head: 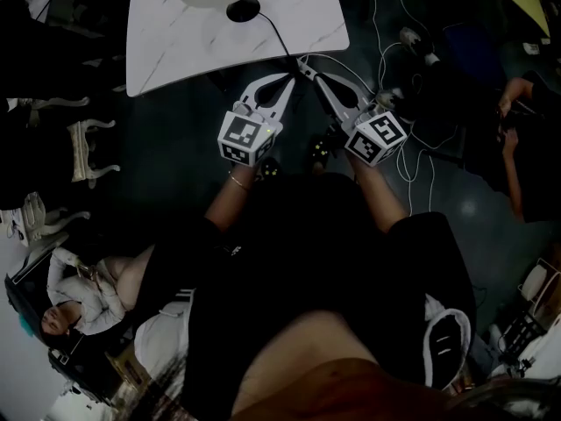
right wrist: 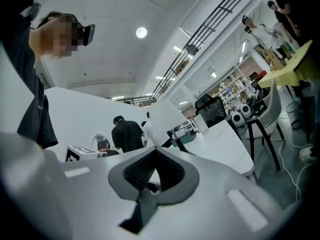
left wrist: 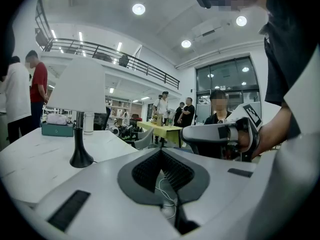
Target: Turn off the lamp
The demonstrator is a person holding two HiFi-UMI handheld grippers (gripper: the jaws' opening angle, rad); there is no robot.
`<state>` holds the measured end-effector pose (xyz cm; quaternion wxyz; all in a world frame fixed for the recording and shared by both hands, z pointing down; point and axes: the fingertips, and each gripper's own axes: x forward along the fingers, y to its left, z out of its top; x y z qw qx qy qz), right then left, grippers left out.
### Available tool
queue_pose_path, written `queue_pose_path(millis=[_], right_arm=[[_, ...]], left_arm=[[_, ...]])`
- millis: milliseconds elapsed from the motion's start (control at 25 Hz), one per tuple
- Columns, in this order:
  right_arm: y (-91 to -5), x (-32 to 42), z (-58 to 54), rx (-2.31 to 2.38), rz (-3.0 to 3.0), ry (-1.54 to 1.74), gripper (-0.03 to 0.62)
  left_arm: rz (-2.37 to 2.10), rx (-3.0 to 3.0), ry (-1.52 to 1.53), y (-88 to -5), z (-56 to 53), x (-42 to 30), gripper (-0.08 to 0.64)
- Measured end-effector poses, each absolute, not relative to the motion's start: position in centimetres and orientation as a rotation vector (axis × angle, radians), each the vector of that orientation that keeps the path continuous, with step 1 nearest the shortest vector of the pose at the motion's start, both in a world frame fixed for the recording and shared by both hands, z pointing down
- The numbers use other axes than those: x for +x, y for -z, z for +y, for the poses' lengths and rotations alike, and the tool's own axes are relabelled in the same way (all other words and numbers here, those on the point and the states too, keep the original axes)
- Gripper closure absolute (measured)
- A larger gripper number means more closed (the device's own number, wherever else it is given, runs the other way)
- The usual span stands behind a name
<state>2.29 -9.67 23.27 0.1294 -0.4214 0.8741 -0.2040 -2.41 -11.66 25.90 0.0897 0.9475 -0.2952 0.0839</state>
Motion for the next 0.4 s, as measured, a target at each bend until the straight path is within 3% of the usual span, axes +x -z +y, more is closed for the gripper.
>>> queue_pose_path(millis=[400], right_arm=[[-23.6, 2.3, -10.17, -1.217, 2.54, 0.615, 0.592]], left_arm=[[-0.871, 2.809, -0.249, -26.38, -12.06, -2.01, 0.552]])
